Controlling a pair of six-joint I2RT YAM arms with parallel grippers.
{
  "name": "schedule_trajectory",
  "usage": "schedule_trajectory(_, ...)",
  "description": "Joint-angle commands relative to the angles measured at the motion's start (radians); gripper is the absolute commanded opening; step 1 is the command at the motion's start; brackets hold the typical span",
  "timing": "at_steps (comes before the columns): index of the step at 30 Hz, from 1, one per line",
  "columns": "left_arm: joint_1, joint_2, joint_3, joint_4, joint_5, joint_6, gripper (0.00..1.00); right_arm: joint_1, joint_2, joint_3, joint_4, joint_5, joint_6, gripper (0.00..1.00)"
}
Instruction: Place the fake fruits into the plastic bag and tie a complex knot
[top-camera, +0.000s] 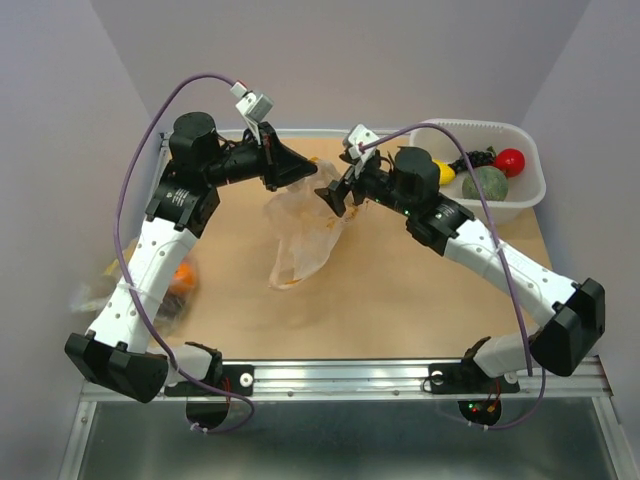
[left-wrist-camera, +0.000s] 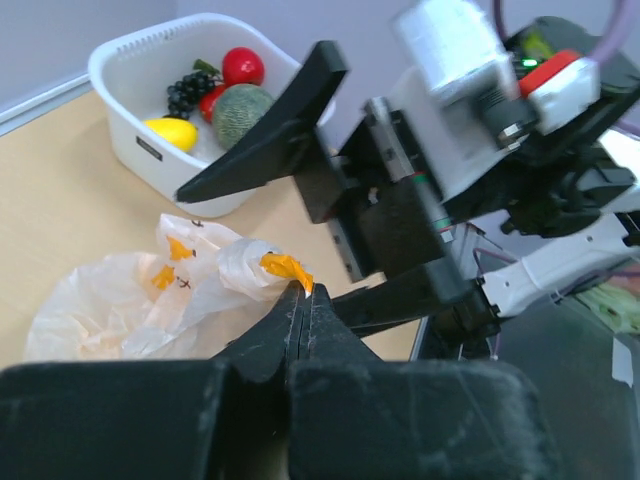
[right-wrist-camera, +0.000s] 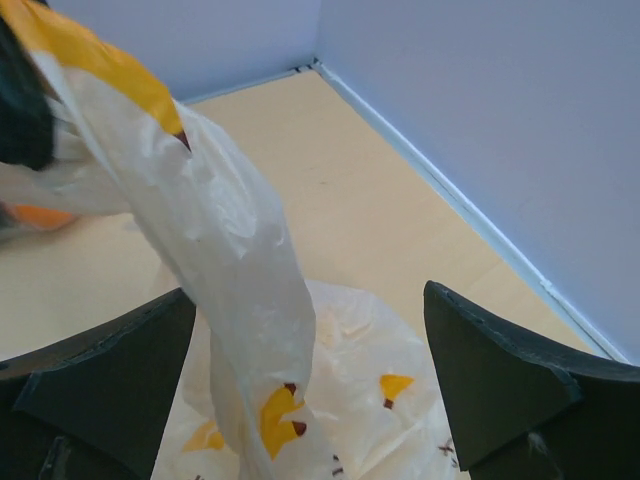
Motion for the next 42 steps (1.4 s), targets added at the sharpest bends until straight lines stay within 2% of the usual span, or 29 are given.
schedule_trajectory(1, -0.003, -0.027, 0.008, 0.025, 0.119, 0.034, 0.00, 0.001, 0.028, -0.042, 0.032, -0.170, -0.139, 1.00)
schedule_trajectory(4, -0.003, -0.020, 0.011, 0.025, 0.148, 0.035, 0.00, 0.004, 0.052, -0.044, 0.012, -0.263, -0.133, 0.99)
schedule_trajectory(6, -0.005, -0.023, 0.014, 0.027, 0.171, 0.032, 0.00, 0.007, 0.106, -0.010, -0.005, -0.230, -0.133, 0.87)
schedule_trajectory(9, -0.005, -0.050, -0.005, 0.033, 0.162, 0.031, 0.00, 0.007, 0.161, 0.019, -0.018, -0.122, -0.167, 0.52)
schedule_trajectory(10, -0.005, -0.075, -0.024, 0.040, 0.146, 0.031, 0.06, 0.007, 0.166, 0.021, -0.018, -0.104, -0.182, 0.12)
schedule_trajectory(11, -0.003, -0.093, -0.035, 0.040, 0.114, 0.027, 0.19, 0.007, 0.164, 0.025, -0.016, -0.099, -0.176, 0.01)
schedule_trajectory(12, 0.000, -0.111, -0.049, 0.033, 0.015, 0.023, 0.29, 0.007, 0.160, 0.039, -0.015, -0.101, -0.166, 0.00)
schedule_trajectory(13, 0.021, -0.133, -0.067, 0.016, -0.034, 0.020, 0.58, 0.007, 0.146, 0.050, -0.015, -0.107, -0.129, 0.00)
schedule_trajectory(14, 0.033, -0.179, -0.119, 0.016, -0.124, 0.014, 0.71, 0.007, 0.135, 0.064, -0.010, -0.119, -0.112, 0.01)
schedule_trajectory(16, 0.078, -0.226, -0.194, 0.011, -0.223, 0.032, 0.92, 0.007, 0.103, 0.068, 0.013, -0.111, -0.043, 0.00)
schedule_trajectory(17, 0.095, -0.269, -0.219, 0.010, -0.316, 0.023, 0.97, 0.007, 0.091, 0.068, 0.040, -0.090, -0.018, 0.00)
schedule_trajectory(19, 0.139, -0.293, -0.291, -0.012, -0.354, 0.020, 0.99, 0.007, 0.065, 0.064, 0.067, -0.065, 0.041, 0.01)
schedule_trajectory(23, 0.164, -0.299, -0.386, -0.077, -0.472, 0.015, 0.99, 0.007, 0.054, 0.074, 0.104, -0.058, 0.144, 0.00)
schedule_trajectory(29, 0.179, -0.254, -0.472, -0.073, -0.411, -0.034, 0.99, 0.007, 0.052, 0.107, 0.160, 0.016, 0.295, 0.00)
schedule_trajectory(36, 0.179, -0.175, -0.520, 0.023, -0.407, -0.126, 0.99, -0.004, 0.048, 0.104, 0.254, -0.087, 0.534, 0.00)
schedule_trajectory(37, 0.179, -0.167, -0.523, 0.033, -0.404, -0.134, 0.95, -0.005, 0.048, 0.101, 0.265, -0.093, 0.581, 0.00)
schedule_trajectory(39, 0.181, -0.145, -0.525, 0.044, -0.365, -0.129, 0.71, -0.013, 0.048, 0.099, 0.272, -0.056, 0.617, 0.01)
schedule_trajectory(40, 0.181, -0.145, -0.522, 0.039, -0.352, -0.120, 0.31, -0.034, 0.046, 0.088, 0.271, -0.029, 0.637, 0.01)
schedule_trajectory(41, 0.191, -0.148, -0.502, 0.025, -0.342, -0.105, 0.12, -0.051, 0.042, 0.078, 0.271, 0.008, 0.635, 0.00)
schedule_trajectory(42, 0.198, -0.153, -0.482, -0.043, -0.329, -0.048, 0.00, -0.077, 0.036, 0.049, 0.254, 0.133, 0.596, 0.00)
